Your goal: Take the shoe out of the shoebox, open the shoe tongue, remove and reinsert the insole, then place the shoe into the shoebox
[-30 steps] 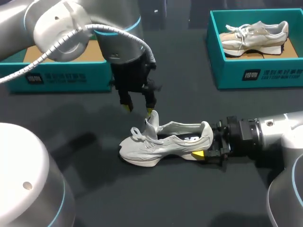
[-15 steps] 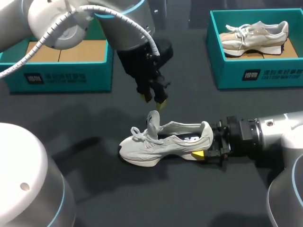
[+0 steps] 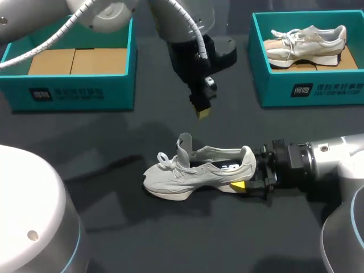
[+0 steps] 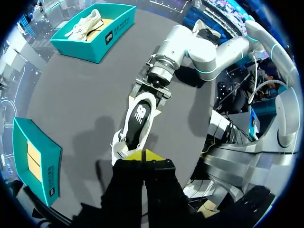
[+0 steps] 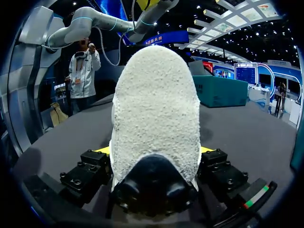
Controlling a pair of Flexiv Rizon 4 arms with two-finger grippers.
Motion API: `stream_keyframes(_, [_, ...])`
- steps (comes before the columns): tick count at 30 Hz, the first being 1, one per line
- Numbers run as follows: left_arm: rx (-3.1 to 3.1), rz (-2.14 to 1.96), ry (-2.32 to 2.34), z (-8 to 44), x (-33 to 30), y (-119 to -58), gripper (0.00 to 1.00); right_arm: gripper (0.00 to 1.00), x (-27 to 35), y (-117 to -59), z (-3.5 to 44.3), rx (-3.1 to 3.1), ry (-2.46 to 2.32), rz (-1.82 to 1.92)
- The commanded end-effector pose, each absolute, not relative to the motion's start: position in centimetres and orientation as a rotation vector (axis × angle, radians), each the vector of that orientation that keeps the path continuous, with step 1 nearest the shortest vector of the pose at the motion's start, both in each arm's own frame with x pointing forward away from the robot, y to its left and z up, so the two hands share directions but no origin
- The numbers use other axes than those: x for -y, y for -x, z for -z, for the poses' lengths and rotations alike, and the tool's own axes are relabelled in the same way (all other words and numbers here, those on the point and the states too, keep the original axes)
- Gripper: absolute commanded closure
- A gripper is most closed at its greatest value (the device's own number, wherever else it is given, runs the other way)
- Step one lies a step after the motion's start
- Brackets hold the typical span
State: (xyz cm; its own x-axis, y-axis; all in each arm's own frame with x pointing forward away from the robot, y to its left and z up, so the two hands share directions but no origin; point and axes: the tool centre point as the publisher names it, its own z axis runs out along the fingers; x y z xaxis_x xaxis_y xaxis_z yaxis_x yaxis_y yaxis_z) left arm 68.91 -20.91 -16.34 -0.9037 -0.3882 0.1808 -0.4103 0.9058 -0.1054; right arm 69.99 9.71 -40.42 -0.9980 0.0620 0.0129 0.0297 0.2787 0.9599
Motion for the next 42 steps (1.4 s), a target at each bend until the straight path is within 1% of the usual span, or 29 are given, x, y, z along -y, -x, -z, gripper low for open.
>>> stream_keyframes(1, [2.982,-0.151,-0.602,16.8,21.7,-69.1,1.0,1.0,-9.7,-69.9,40.2,-2.495,-0.09,-1.862])
stream_keyframes(4, [3.011,-0.172,-0.477,18.2,22.1,-68.7,1.0,1.0,-9.7,-69.9,40.2,-2.495,-0.09,-1.862])
stream_keyframes(15, [3.056,-0.22,-0.285,22.7,22.5,-68.9,1.0,1.0,-9.7,-69.9,40.2,-2.495,-0.09,-1.862])
stream_keyframes(26, [3.067,-0.246,-0.276,22.9,22.4,-69.1,1.0,1.0,-9.7,-69.9,40.2,-2.495,-0.09,-1.862])
stream_keyframes(34, [3.112,-0.233,-0.216,27.1,24.1,-68.0,1.0,1.0,-9.7,-69.9,40.2,-2.495,-0.09,-1.862])
stream_keyframes(42, [3.129,-0.256,-0.144,29.0,24.5,-67.5,1.0,1.0,-9.7,-69.9,40.2,-2.495,-0.09,-1.862])
